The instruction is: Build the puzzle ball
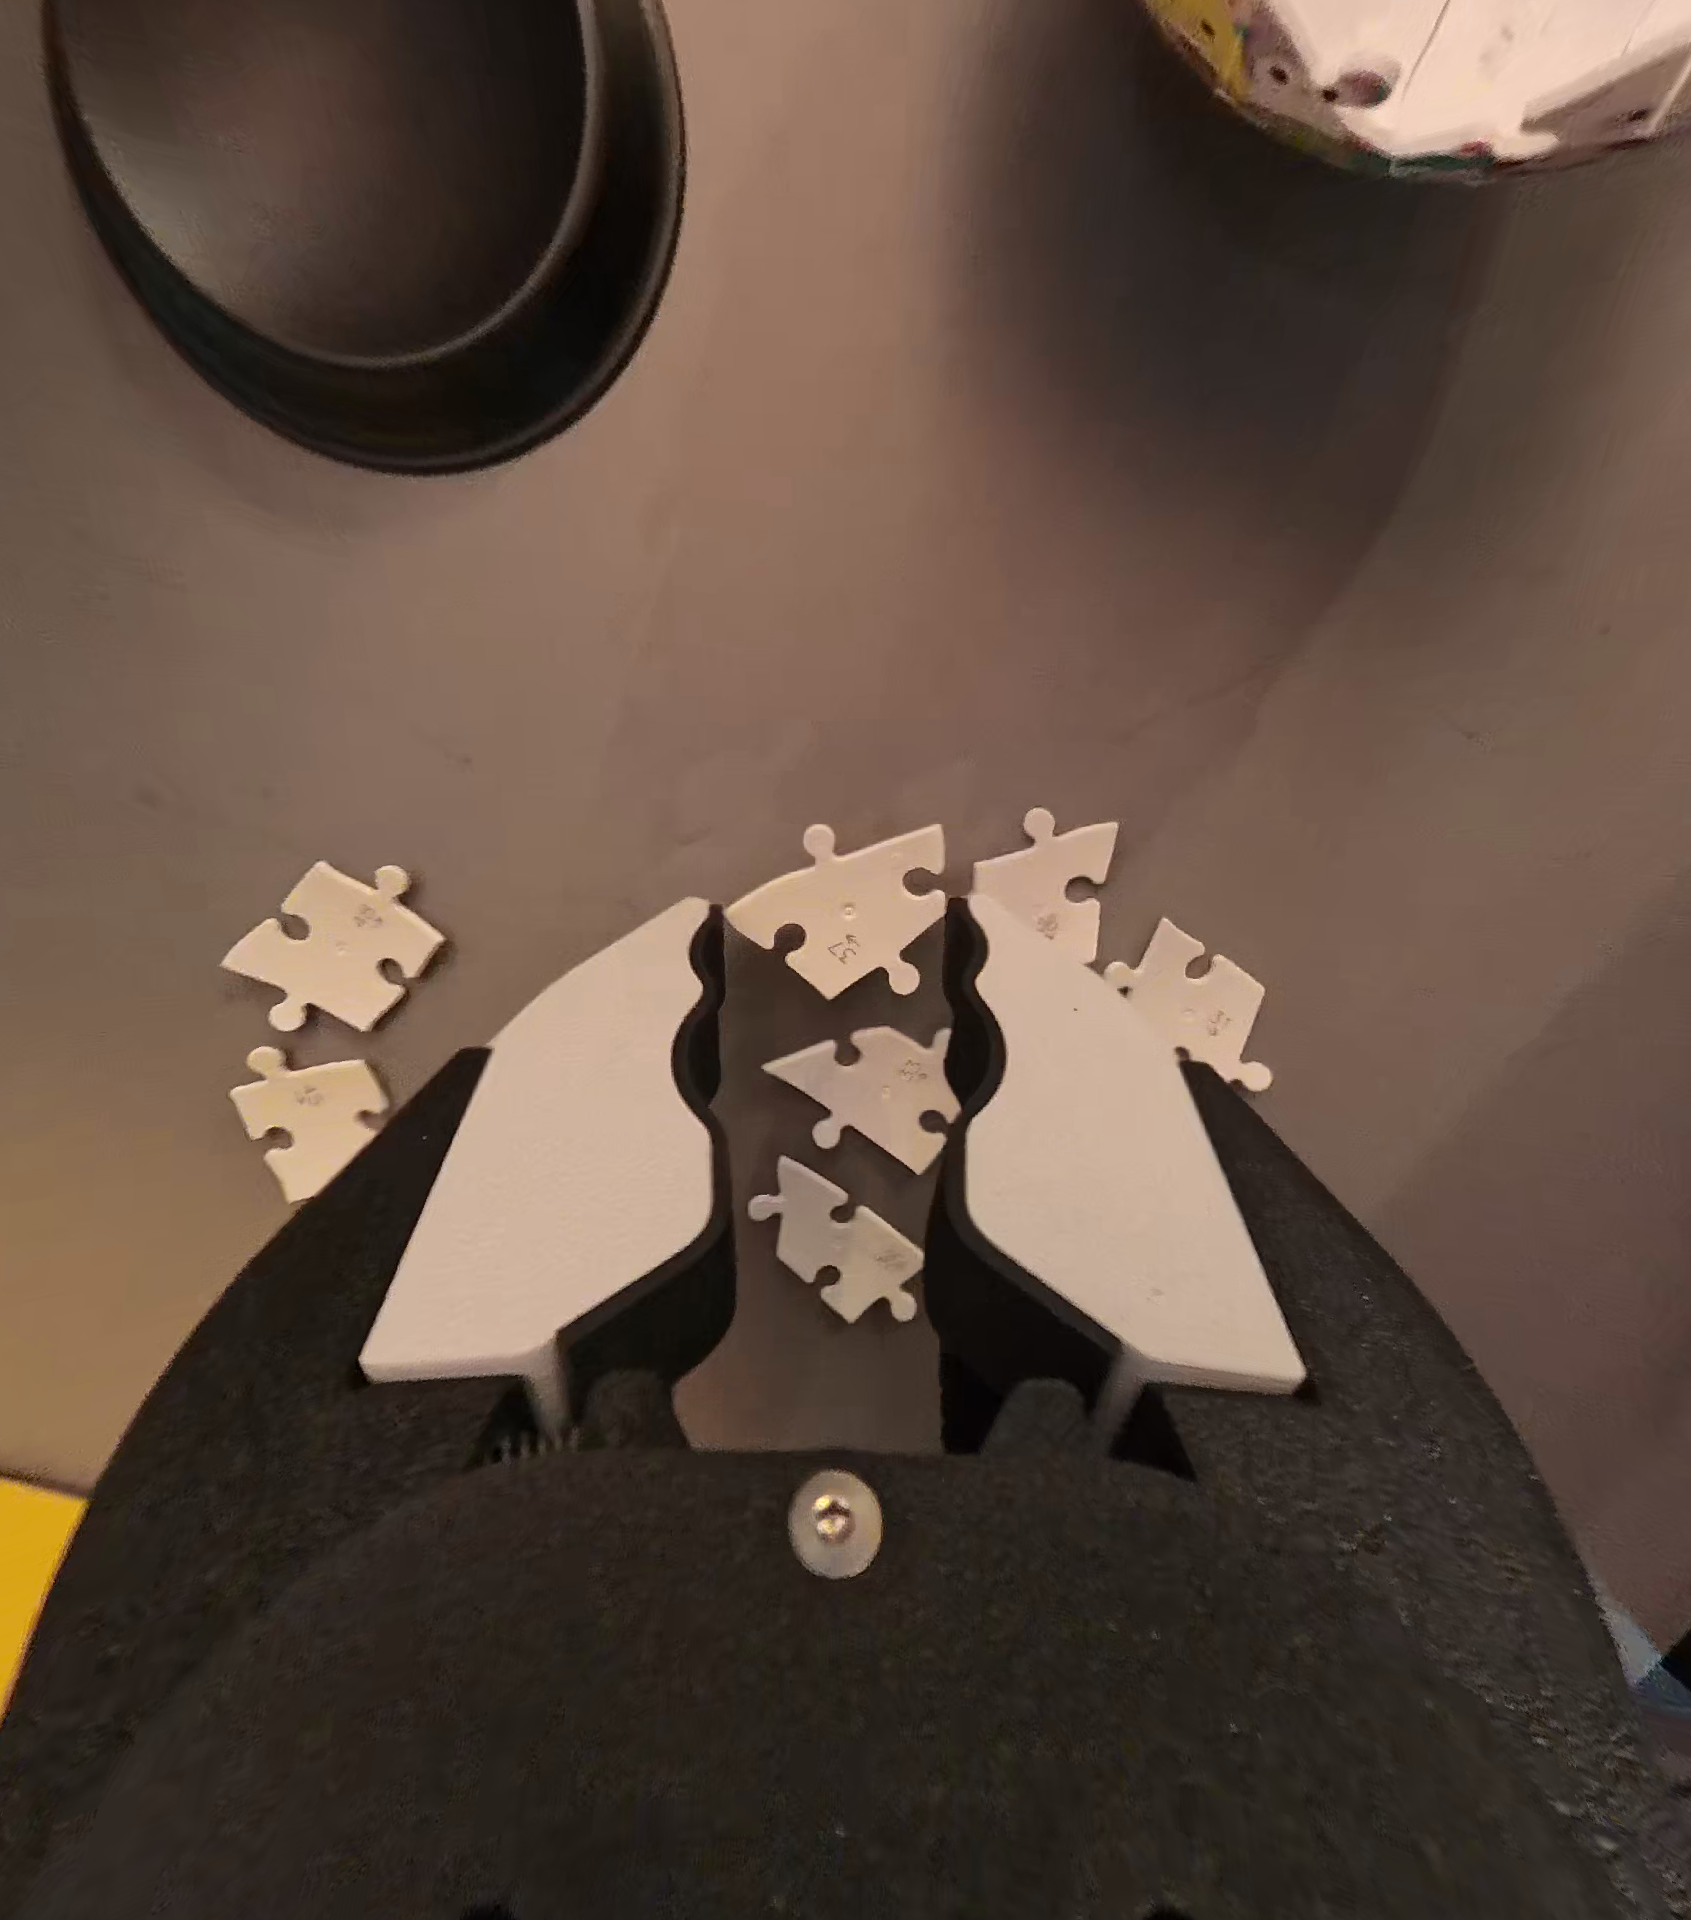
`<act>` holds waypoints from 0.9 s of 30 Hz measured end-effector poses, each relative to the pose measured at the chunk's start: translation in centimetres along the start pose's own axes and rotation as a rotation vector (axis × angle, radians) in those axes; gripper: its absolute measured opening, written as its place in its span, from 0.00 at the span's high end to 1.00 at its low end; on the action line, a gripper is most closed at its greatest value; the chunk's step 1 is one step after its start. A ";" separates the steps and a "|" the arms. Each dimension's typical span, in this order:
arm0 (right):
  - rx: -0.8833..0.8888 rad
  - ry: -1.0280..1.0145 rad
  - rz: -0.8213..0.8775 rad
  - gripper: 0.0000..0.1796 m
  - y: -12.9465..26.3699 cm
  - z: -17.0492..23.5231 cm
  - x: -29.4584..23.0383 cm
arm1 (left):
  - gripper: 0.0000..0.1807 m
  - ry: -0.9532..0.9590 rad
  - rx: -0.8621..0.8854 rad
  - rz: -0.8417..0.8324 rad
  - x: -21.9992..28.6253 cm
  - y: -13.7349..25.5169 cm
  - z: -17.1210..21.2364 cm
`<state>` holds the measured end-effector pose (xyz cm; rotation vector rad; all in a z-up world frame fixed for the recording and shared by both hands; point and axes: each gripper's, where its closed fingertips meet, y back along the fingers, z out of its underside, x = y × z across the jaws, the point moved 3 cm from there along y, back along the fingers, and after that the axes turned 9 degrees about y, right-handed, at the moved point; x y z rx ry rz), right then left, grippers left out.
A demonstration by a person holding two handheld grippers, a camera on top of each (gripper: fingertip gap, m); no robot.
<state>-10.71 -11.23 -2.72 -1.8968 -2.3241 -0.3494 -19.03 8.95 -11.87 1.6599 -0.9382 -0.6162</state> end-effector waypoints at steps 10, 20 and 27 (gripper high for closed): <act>-0.010 0.004 -0.007 0.78 -0.1 0.1 -0.1 | 0.78 0.012 -0.023 0.003 -0.5 -0.6 0.4; -0.009 0.003 0.000 0.78 0.0 0.1 0.0 | 0.75 0.050 0.239 -0.122 -2.0 8.0 -1.9; -0.005 -0.007 0.002 0.78 0.0 0.3 0.1 | 0.73 0.259 0.616 -0.339 -9.0 21.5 1.5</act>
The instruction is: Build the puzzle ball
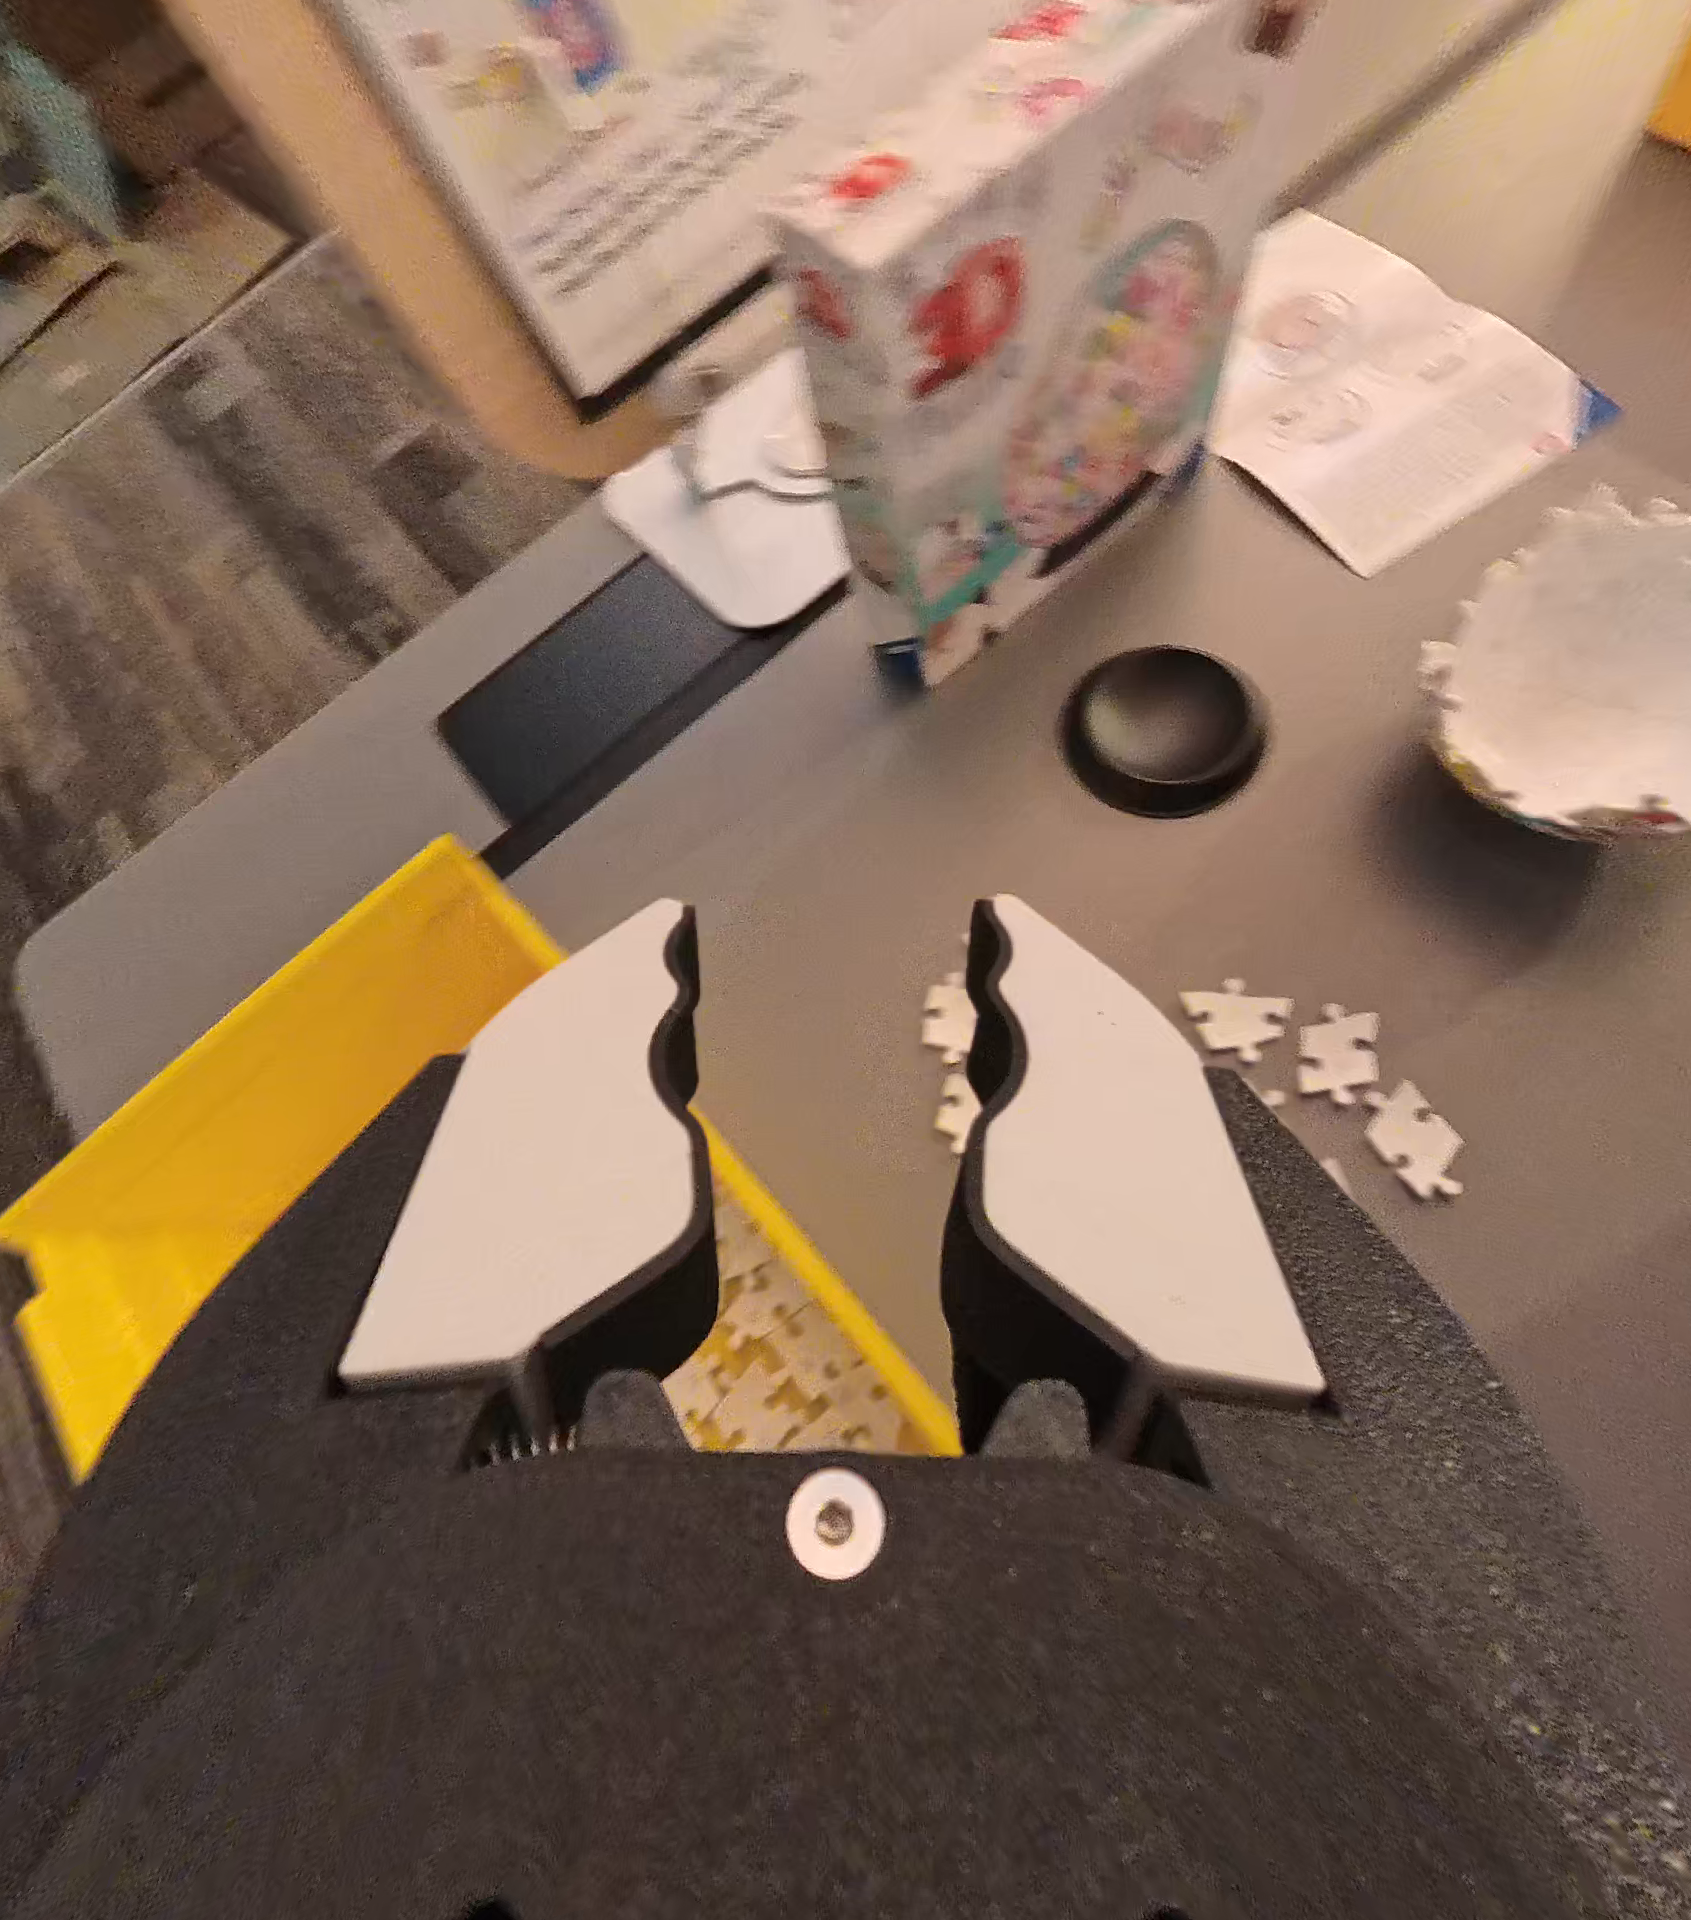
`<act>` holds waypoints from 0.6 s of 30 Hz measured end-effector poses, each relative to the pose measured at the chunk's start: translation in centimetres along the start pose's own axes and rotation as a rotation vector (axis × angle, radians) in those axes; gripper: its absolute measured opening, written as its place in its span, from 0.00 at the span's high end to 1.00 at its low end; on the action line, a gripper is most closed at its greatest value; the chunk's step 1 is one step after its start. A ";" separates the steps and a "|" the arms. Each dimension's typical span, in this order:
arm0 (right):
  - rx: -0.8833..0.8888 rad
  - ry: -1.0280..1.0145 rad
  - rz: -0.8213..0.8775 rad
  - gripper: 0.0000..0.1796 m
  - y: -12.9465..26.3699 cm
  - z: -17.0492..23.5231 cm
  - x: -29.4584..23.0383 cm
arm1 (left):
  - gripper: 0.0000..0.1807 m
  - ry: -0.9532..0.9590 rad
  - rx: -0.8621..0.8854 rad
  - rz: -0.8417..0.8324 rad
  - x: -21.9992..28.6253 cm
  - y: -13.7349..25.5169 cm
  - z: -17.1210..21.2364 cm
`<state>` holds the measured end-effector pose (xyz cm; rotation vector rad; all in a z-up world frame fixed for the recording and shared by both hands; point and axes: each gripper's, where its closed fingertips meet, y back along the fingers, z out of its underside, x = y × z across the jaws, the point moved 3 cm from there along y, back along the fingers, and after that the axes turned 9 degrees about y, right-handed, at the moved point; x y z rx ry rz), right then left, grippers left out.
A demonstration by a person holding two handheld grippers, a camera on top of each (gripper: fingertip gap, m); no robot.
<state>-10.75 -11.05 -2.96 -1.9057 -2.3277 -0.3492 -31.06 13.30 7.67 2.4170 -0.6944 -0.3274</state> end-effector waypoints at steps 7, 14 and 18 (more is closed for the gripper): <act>-0.009 -0.029 0.039 0.78 0.0 0.9 1.0 | 0.78 0.191 -0.207 -0.164 -12.1 -1.9 6.2; -0.013 -0.070 0.104 0.79 -0.3 2.0 2.6 | 0.81 0.365 -0.439 -0.077 -15.5 -8.0 11.1; -0.048 -0.076 0.096 0.79 -0.7 2.8 2.7 | 0.82 0.431 -0.487 -0.042 -16.5 -10.3 12.4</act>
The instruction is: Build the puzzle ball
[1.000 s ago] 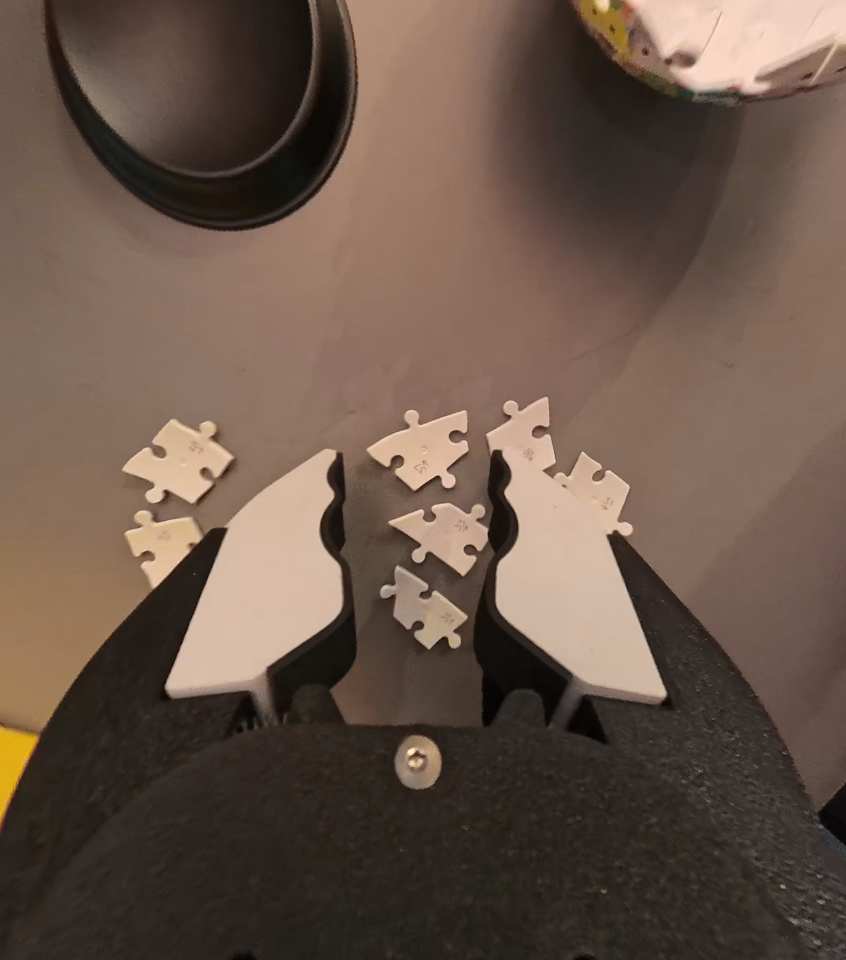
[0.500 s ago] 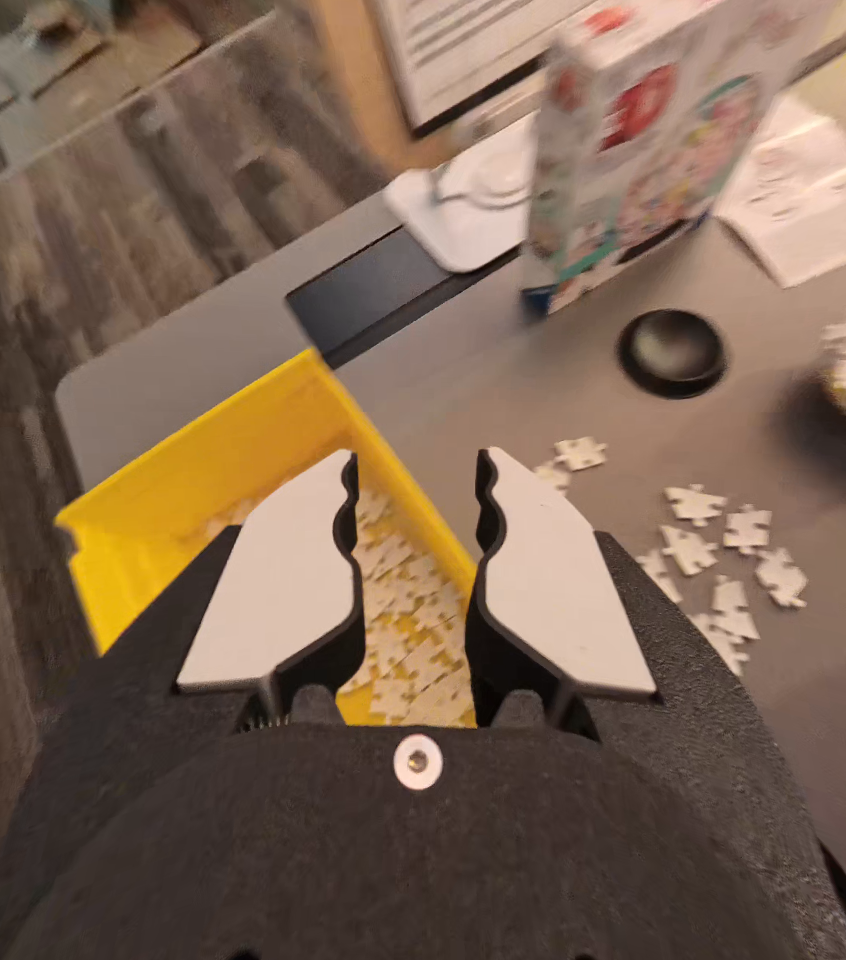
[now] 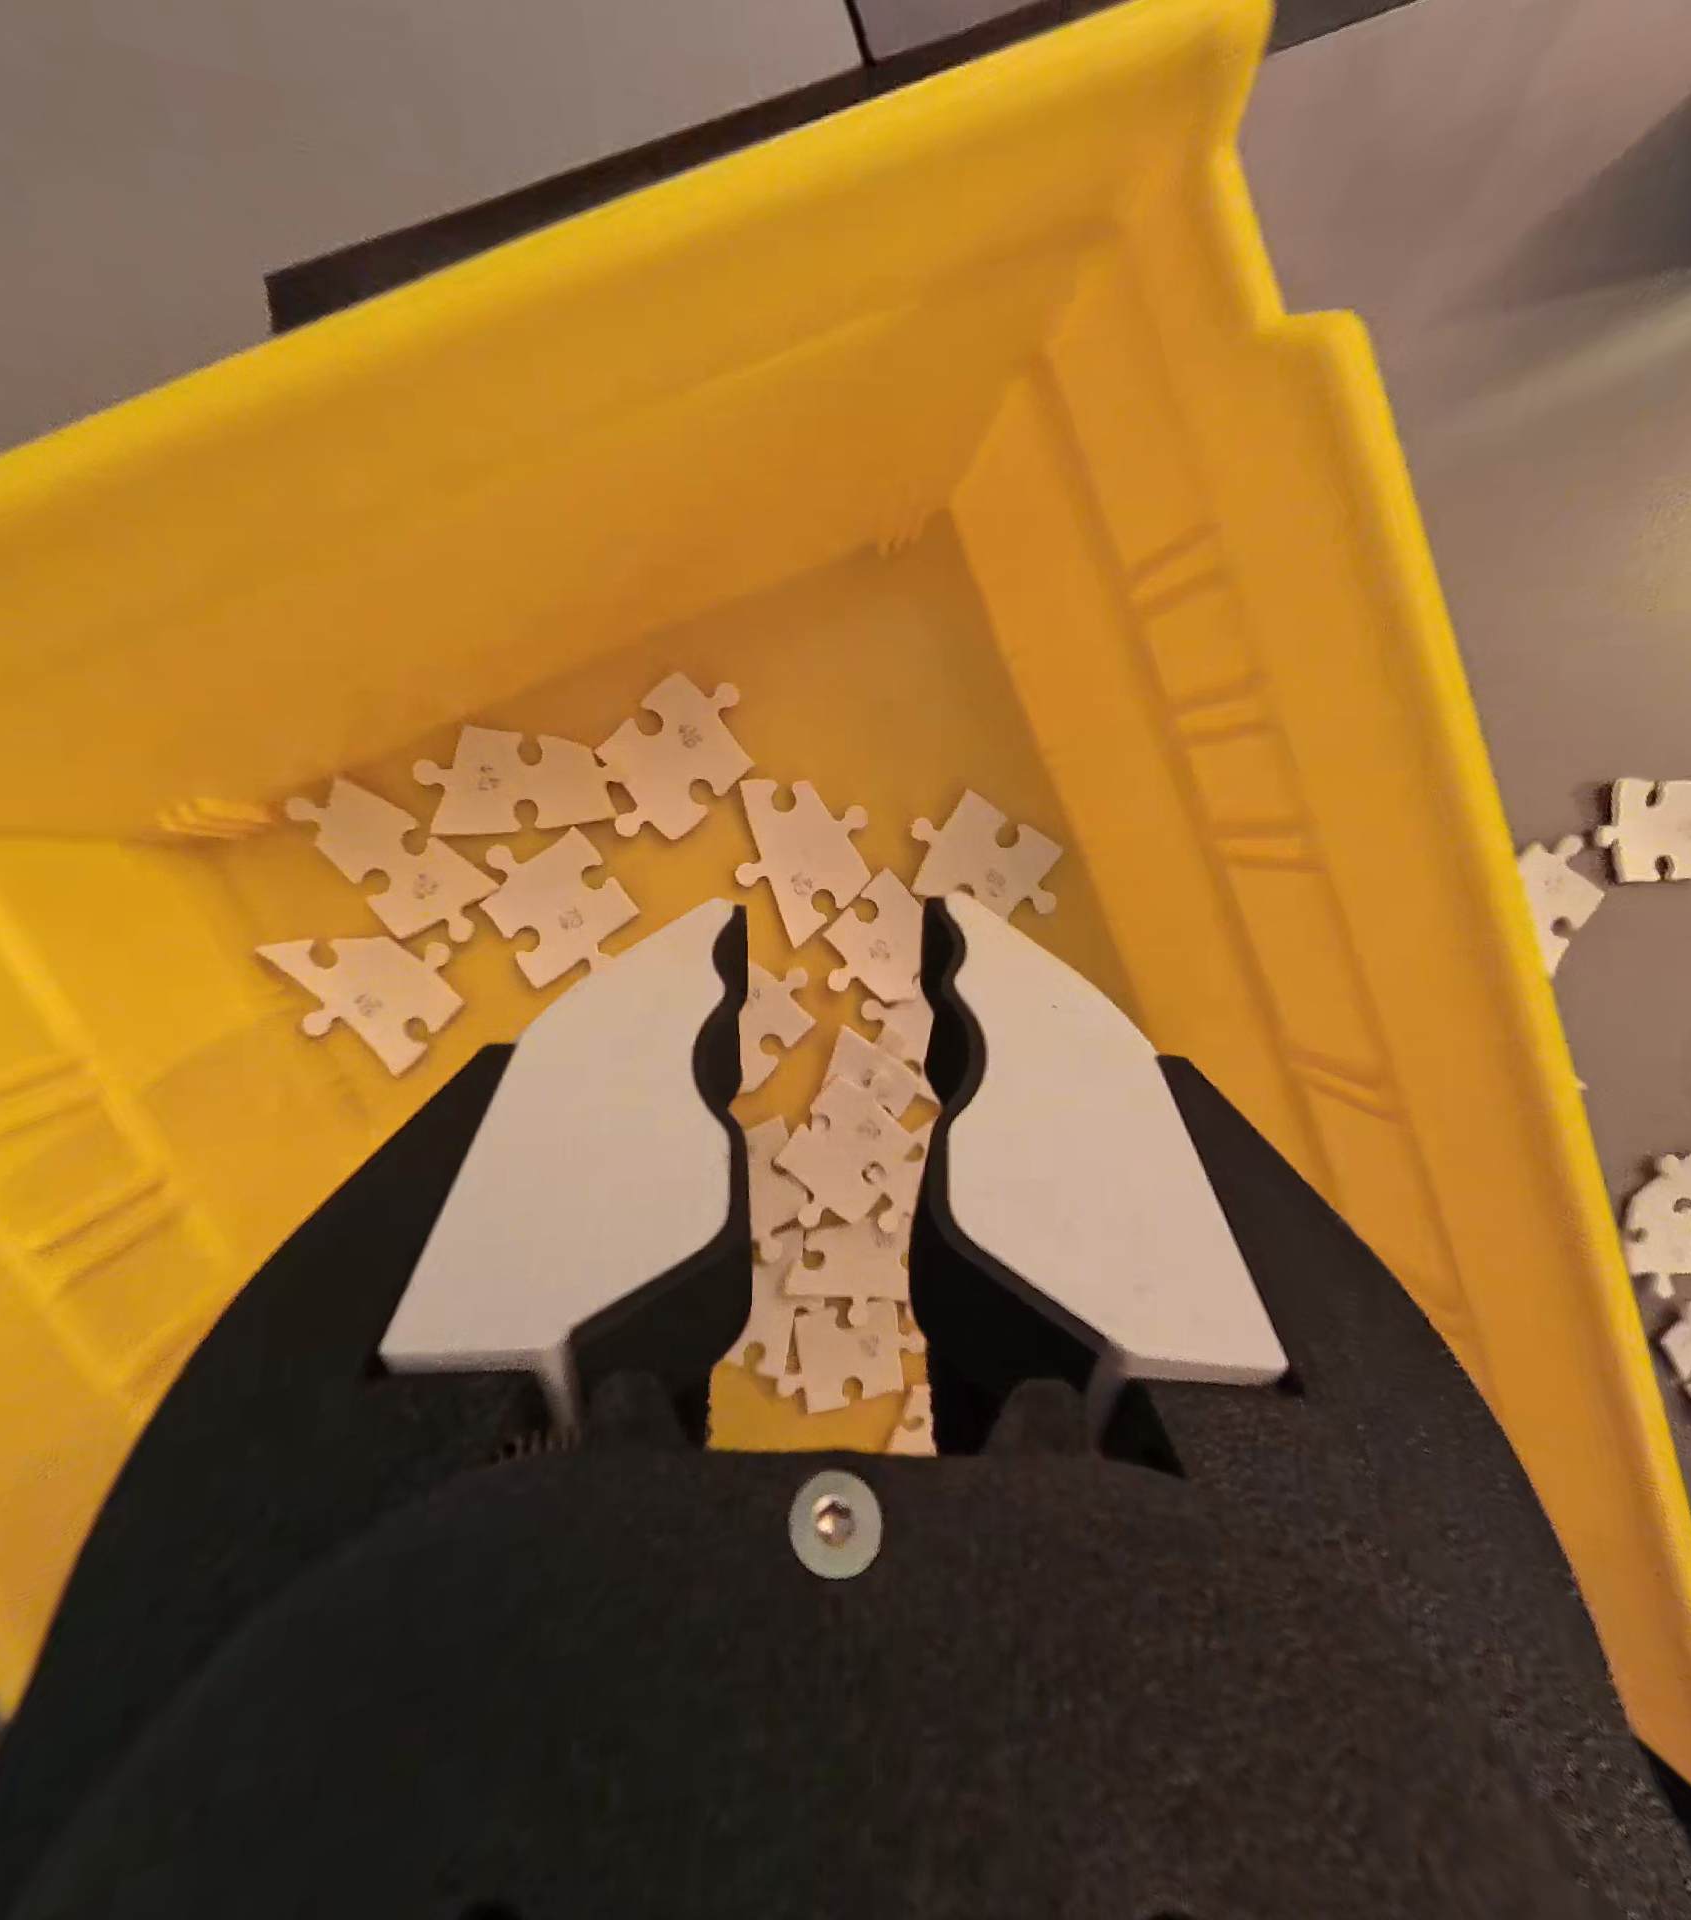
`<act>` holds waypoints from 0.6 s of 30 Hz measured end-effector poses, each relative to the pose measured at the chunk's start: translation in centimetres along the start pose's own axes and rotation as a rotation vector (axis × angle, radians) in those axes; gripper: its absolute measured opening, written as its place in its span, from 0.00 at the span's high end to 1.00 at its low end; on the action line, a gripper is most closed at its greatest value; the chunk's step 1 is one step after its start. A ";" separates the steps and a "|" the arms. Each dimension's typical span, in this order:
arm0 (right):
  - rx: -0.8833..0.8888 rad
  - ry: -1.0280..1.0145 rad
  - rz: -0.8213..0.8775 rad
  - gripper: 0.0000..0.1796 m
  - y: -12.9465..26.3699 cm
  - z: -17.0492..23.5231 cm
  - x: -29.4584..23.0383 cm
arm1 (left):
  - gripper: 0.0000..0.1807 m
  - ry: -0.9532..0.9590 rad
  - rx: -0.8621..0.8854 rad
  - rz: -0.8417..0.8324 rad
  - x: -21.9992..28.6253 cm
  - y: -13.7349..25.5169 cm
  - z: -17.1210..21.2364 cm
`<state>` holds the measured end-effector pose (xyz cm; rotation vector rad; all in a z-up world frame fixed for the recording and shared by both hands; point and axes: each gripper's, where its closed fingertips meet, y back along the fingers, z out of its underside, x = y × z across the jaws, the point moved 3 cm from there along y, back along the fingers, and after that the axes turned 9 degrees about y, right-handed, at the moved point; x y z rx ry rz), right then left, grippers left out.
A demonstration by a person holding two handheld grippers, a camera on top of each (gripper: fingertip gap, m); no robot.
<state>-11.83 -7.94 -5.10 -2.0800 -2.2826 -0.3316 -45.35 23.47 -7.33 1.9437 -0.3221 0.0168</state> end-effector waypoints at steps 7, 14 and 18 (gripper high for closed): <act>0.009 -0.024 0.015 0.79 0.3 0.2 0.6 | 0.85 0.019 0.012 0.026 -0.7 -1.6 -0.2; -0.010 -0.028 0.011 0.78 0.2 0.6 0.6 | 0.82 0.005 -0.068 -0.020 -0.7 -3.4 -0.1; -0.008 -0.032 0.011 0.78 0.2 0.5 0.6 | 0.80 -0.026 -0.114 -0.053 -0.5 -4.2 -0.3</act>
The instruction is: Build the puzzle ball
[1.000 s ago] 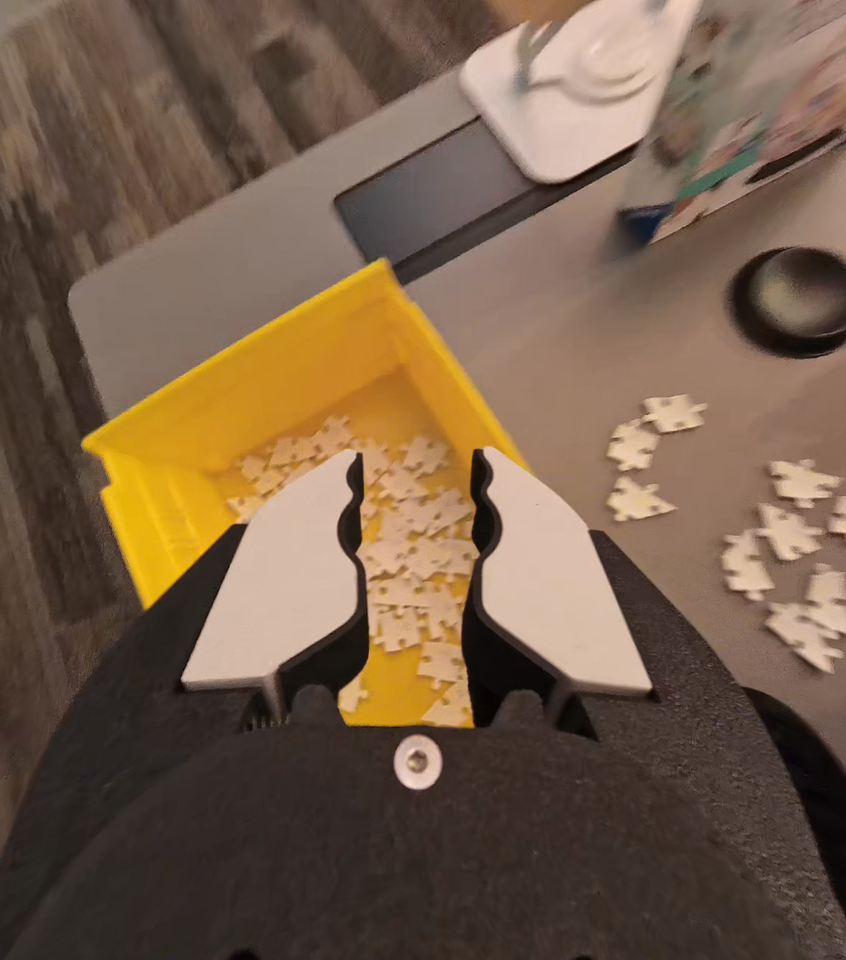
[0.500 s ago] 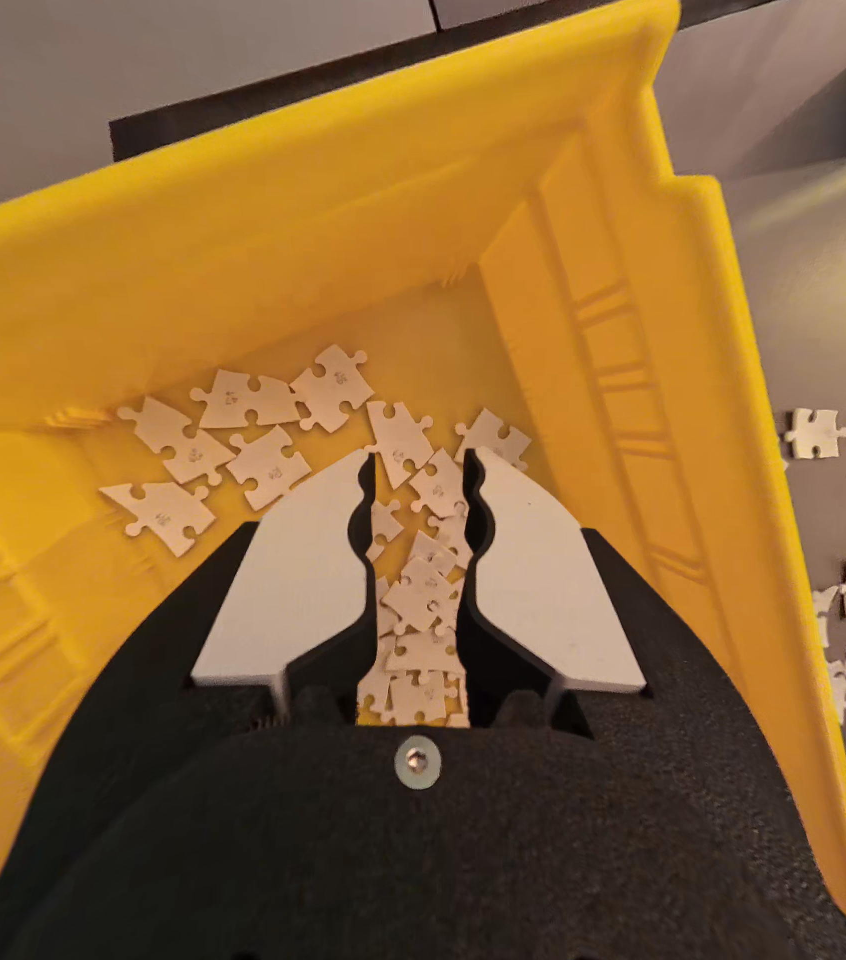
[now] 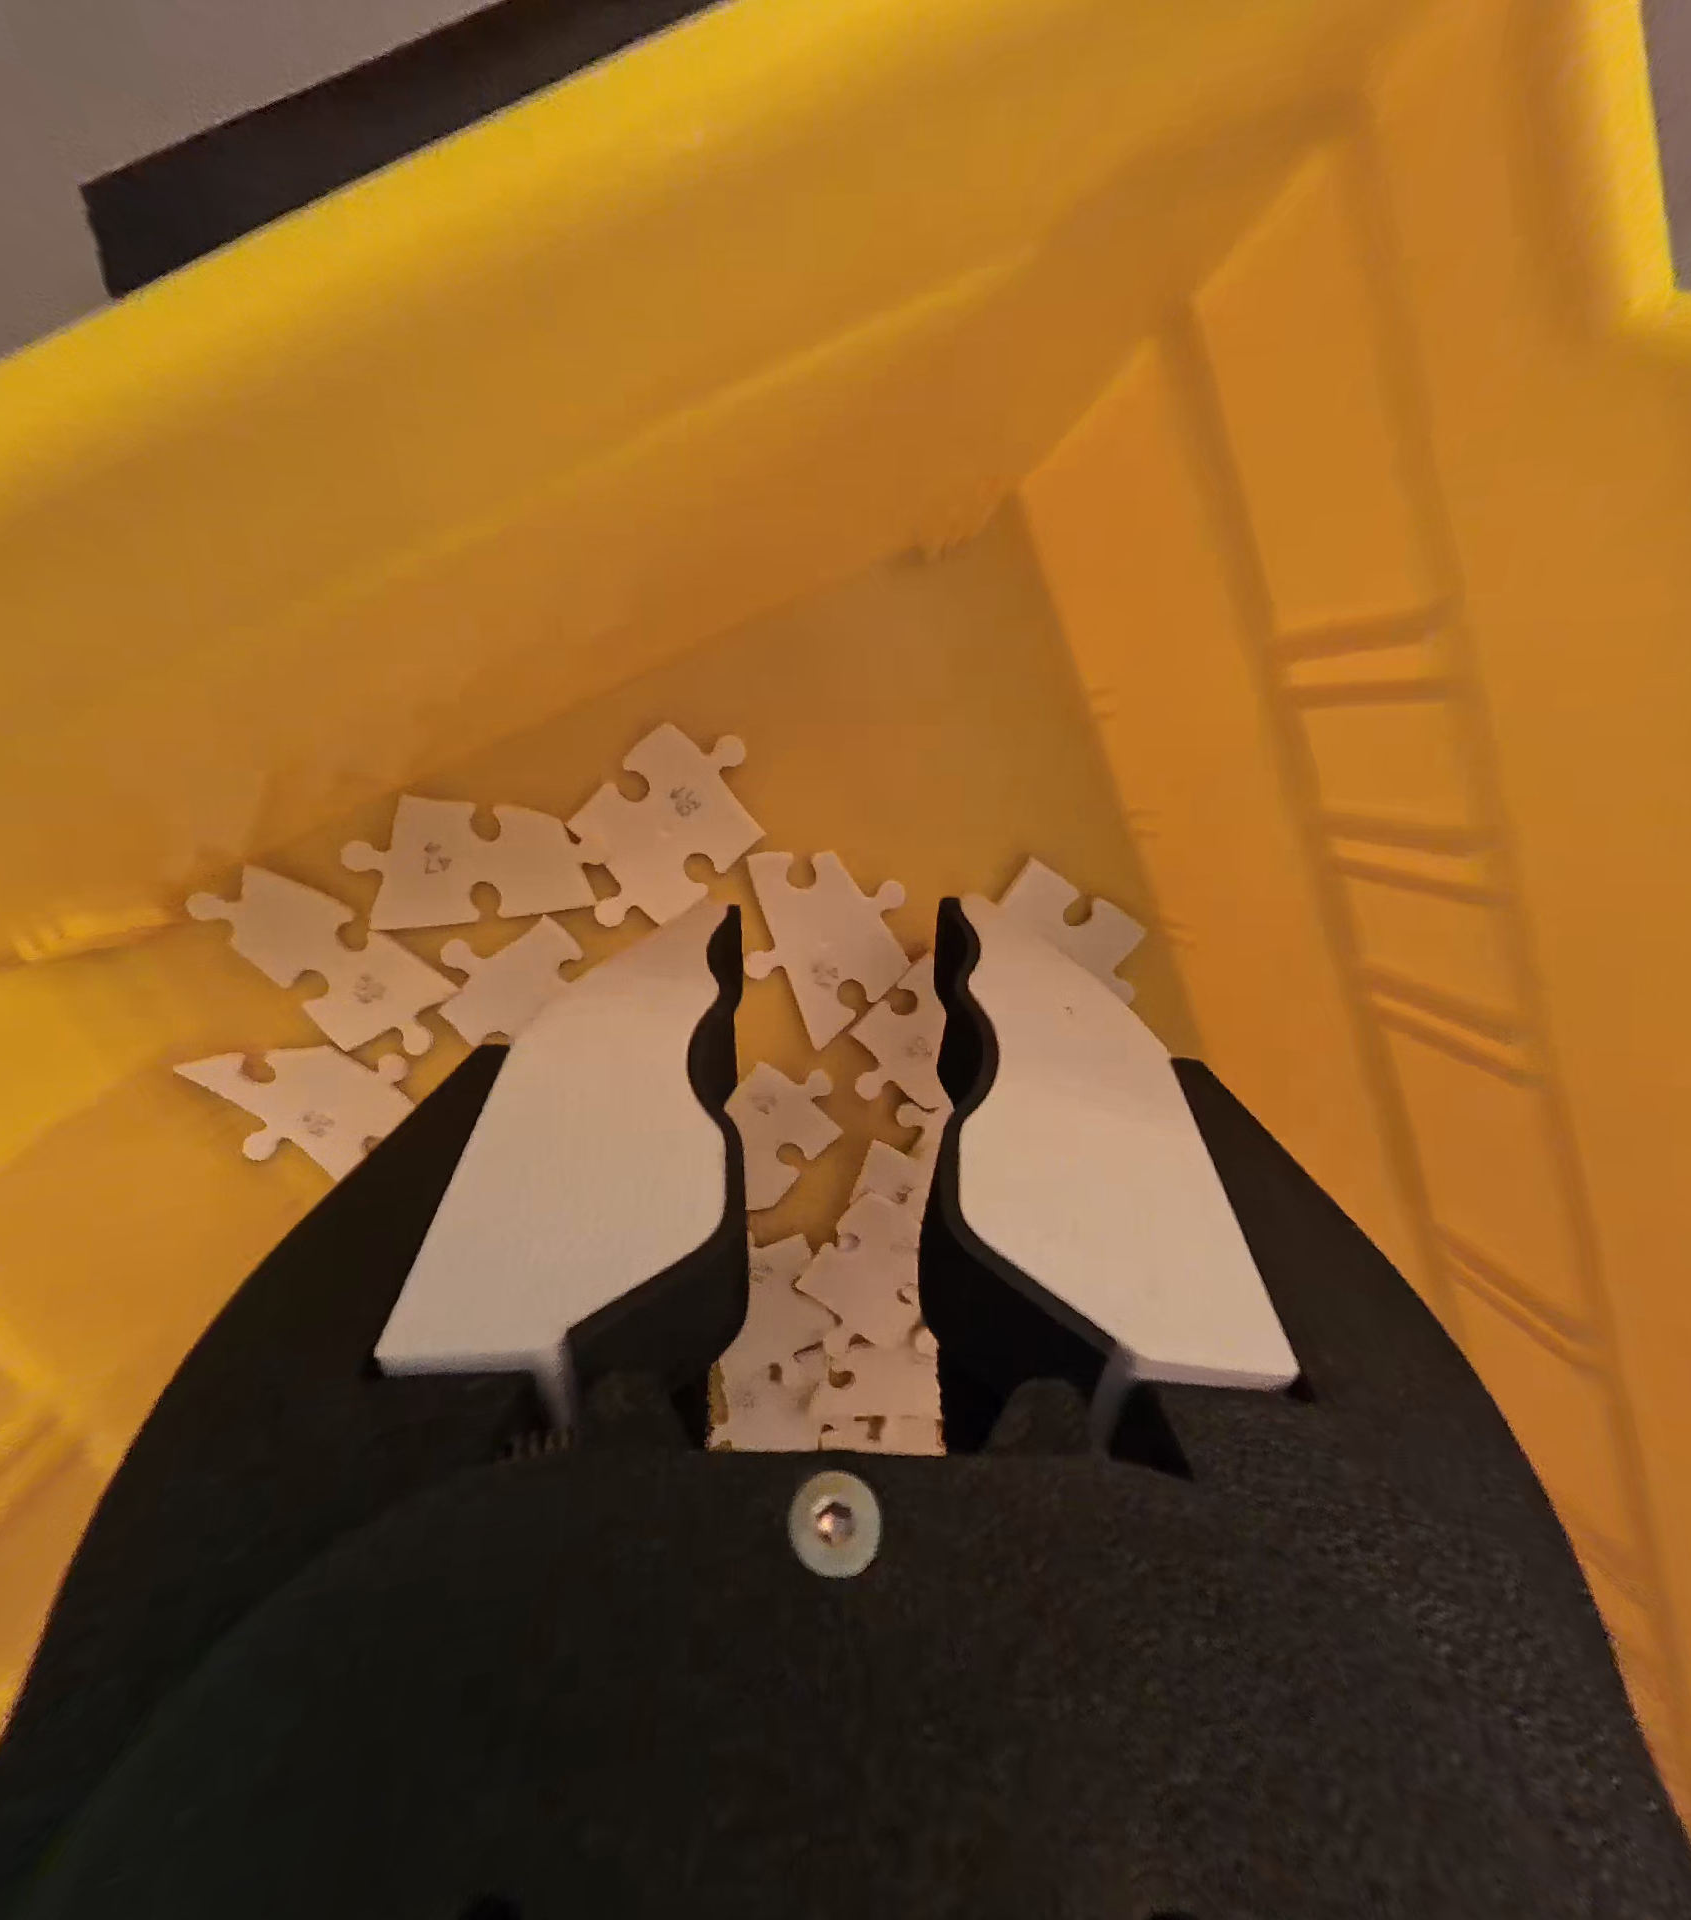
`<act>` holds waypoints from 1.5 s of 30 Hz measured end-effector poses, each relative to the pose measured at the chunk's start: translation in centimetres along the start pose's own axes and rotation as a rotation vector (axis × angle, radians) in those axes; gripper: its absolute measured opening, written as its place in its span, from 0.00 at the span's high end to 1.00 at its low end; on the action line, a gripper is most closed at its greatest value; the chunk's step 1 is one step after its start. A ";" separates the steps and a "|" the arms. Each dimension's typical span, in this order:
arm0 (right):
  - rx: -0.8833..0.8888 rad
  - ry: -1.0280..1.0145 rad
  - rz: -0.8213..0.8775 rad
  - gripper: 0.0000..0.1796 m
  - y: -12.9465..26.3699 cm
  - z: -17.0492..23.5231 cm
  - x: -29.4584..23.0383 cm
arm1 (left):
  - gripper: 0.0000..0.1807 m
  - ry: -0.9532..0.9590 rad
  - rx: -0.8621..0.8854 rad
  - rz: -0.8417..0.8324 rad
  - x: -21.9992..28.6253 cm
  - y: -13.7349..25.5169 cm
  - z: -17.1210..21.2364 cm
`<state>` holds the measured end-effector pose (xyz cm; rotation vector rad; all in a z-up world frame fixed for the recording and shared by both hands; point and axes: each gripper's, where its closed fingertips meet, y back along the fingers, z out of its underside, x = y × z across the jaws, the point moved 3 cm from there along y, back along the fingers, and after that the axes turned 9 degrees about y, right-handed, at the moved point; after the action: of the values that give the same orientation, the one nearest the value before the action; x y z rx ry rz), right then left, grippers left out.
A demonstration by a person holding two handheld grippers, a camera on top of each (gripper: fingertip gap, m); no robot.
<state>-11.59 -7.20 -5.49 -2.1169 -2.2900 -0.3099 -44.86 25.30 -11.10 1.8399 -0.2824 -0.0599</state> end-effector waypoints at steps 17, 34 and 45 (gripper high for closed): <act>-0.009 -0.002 -0.012 0.78 0.1 0.1 -0.2 | 0.86 -0.121 -0.074 -0.073 -0.3 -0.8 0.6; -0.002 0.022 -0.024 0.78 0.2 -0.5 -0.9 | 0.87 -0.130 0.063 -0.129 -0.2 3.5 -0.2; 0.016 0.075 -0.039 0.78 0.0 -1.6 -2.1 | 0.87 -0.407 0.247 0.109 16.1 13.9 0.8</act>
<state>-11.57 -9.51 -4.20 -2.0189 -2.2869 -0.3645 -31.70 17.34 3.57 2.0448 -0.7002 -0.3392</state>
